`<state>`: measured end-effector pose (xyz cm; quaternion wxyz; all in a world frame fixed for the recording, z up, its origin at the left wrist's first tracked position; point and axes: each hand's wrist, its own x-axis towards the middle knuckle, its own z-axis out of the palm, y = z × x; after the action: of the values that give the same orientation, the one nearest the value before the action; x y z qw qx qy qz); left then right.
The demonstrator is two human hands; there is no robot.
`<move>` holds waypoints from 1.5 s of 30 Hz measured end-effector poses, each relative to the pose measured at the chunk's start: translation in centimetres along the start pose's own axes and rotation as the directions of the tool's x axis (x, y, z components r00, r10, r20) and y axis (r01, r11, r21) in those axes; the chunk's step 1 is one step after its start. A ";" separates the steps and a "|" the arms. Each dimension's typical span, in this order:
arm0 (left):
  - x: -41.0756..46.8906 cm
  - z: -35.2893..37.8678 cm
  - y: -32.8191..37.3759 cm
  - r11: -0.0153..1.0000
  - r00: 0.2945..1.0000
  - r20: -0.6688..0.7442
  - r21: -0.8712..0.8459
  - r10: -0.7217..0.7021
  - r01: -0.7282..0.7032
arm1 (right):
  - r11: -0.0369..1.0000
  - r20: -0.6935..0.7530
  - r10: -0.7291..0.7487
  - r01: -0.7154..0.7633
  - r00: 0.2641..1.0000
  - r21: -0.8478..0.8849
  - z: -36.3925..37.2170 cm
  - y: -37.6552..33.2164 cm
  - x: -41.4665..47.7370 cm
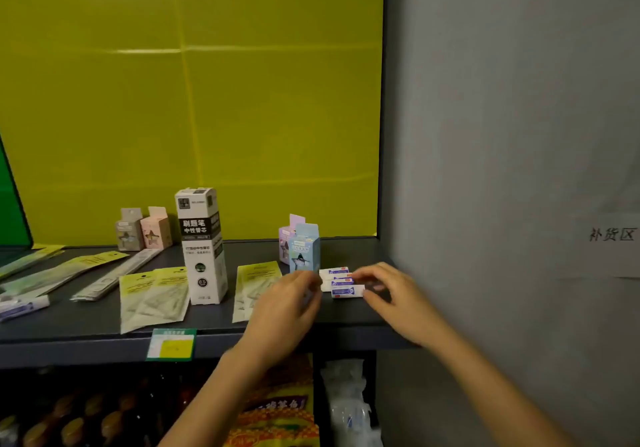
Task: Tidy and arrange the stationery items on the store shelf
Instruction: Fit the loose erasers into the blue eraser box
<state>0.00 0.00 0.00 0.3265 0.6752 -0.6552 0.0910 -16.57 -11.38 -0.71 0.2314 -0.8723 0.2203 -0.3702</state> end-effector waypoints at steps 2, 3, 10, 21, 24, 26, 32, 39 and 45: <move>2.2 1.0 -0.3 0.999 0.999 0.015 0.018 -0.036 0.036 | 0.995 0.118 0.026 -0.014 0.993 -0.102 -0.1 0.7 1.6; 3.3 1.5 -0.5 0.998 0.998 0.025 0.047 -0.053 0.052 | 0.989 0.175 0.033 -0.007 0.984 -0.147 0.0 1.2 2.4; 6.8 3.5 -1.4 0.991 0.995 0.057 0.110 -0.081 0.074 | 0.940 0.415 0.041 0.106 0.909 -0.325 0.7 2.1 5.4; 8.4 4.1 -1.7 0.977 0.975 0.223 0.212 -0.024 -0.024 | 0.844 0.474 0.138 0.147 0.870 -0.516 0.1 1.5 5.1; 8.9 4.9 -1.5 0.960 0.946 0.324 0.272 -0.022 -0.071 | 0.868 0.426 0.118 0.116 0.897 -0.484 -0.6 1.9 4.4; 9.3 5.5 -1.5 0.935 0.913 0.407 0.333 -0.026 -0.122 | 0.905 0.386 0.138 0.042 0.912 -0.424 -1.3 2.3 3.9; 10.1 5.9 -1.4 0.869 0.870 0.486 0.461 -0.078 -0.180 | 0.947 0.288 0.202 -0.111 0.936 -0.302 -3.0 3.7 2.8; 11.0 5.0 -1.2 0.975 0.790 0.595 0.221 -0.148 0.016 | 0.967 0.202 0.203 -0.163 0.958 -0.198 -3.8 3.8 2.6; 10.2 5.1 -0.7 0.989 0.824 0.553 0.134 -0.128 0.064 | 0.965 0.174 0.210 -0.176 0.962 -0.192 -3.9 3.5 2.8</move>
<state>0.40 -11.31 1.50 0.0869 0.7213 -0.6811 -0.0914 -18.46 -16.72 1.25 0.2092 -0.8953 0.3128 -0.2386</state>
